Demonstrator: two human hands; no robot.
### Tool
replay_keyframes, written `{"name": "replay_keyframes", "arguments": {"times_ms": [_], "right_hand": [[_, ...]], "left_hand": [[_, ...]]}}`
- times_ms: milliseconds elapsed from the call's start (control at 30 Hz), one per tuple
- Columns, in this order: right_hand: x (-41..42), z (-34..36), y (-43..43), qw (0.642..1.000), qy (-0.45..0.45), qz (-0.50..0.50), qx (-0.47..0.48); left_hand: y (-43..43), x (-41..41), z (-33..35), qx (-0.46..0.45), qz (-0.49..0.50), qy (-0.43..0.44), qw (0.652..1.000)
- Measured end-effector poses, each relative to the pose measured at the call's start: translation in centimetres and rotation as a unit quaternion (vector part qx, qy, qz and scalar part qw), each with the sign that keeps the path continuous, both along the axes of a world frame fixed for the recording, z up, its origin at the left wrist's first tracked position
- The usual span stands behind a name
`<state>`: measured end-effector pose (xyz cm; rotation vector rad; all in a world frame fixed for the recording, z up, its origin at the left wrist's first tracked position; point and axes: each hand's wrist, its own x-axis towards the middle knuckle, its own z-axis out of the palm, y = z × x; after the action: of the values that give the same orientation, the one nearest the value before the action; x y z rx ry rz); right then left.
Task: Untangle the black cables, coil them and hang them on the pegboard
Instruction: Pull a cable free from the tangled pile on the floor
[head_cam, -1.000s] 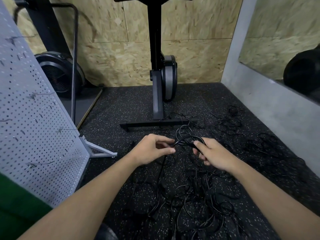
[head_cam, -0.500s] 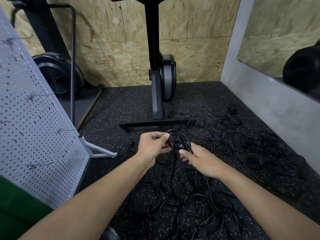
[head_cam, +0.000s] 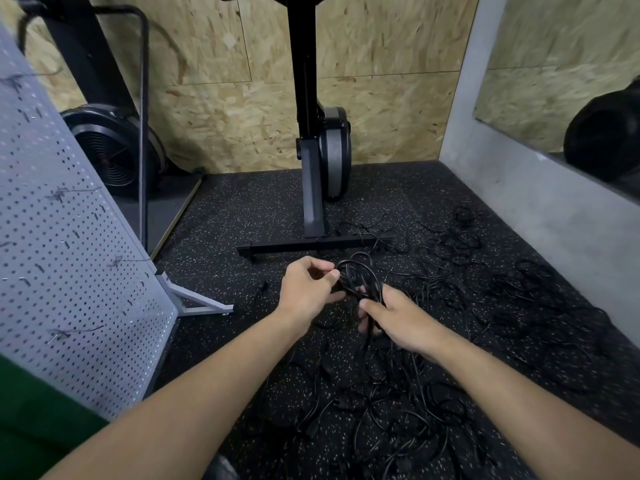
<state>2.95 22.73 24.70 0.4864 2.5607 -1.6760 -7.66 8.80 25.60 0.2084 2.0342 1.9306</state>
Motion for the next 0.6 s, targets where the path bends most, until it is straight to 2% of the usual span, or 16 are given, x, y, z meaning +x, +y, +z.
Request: {"name": "replay_keyframes", "arguments": {"times_ms": [67,133,167,200,267,333,400,467,533,600], "right_hand": [[-0.1,0.2,0.6,0.999,0.005,-0.039,0.019],[-0.1,0.9,1.2,0.996,0.019,-0.082,-0.008],[0.0,1.2,1.3,0.994,0.024,-0.100,-0.032],[0.0,1.5,1.5,0.992,0.027,-0.111,-0.057],[0.1,1.8,1.6,0.987,0.040,-0.114,-0.106],[0.0,1.8,1.6,0.980,0.064,-0.115,-0.152],[-0.2,1.6,1.7,0.971,0.083,-0.128,-0.186],[-0.3,1.7,1.9,0.962,0.095,-0.148,-0.209],[-0.3,1.8,2.3,0.959,0.098,-0.171,-0.204],[-0.3,1.5,2.9,0.963,0.092,-0.192,-0.163]], "left_hand": [[-0.4,-0.2,-0.2,-0.077,-0.008,0.077,0.994],[-0.8,-0.5,-0.3,-0.109,-0.050,0.075,0.990],[-1.1,-0.5,-0.4,-0.130,-0.104,0.058,0.984],[-1.3,-0.4,-0.6,-0.161,-0.176,0.050,0.970],[-1.5,0.1,-1.5,-0.225,-0.329,0.052,0.916],[-1.5,1.1,-2.1,-0.251,-0.429,0.054,0.866],[-1.3,1.8,-2.4,-0.247,-0.466,0.031,0.849],[-1.1,1.9,-2.6,-0.234,-0.478,-0.002,0.847],[-1.2,1.8,-2.7,-0.225,-0.474,-0.025,0.851],[-1.2,1.6,-2.8,-0.236,-0.463,-0.013,0.854]]}}
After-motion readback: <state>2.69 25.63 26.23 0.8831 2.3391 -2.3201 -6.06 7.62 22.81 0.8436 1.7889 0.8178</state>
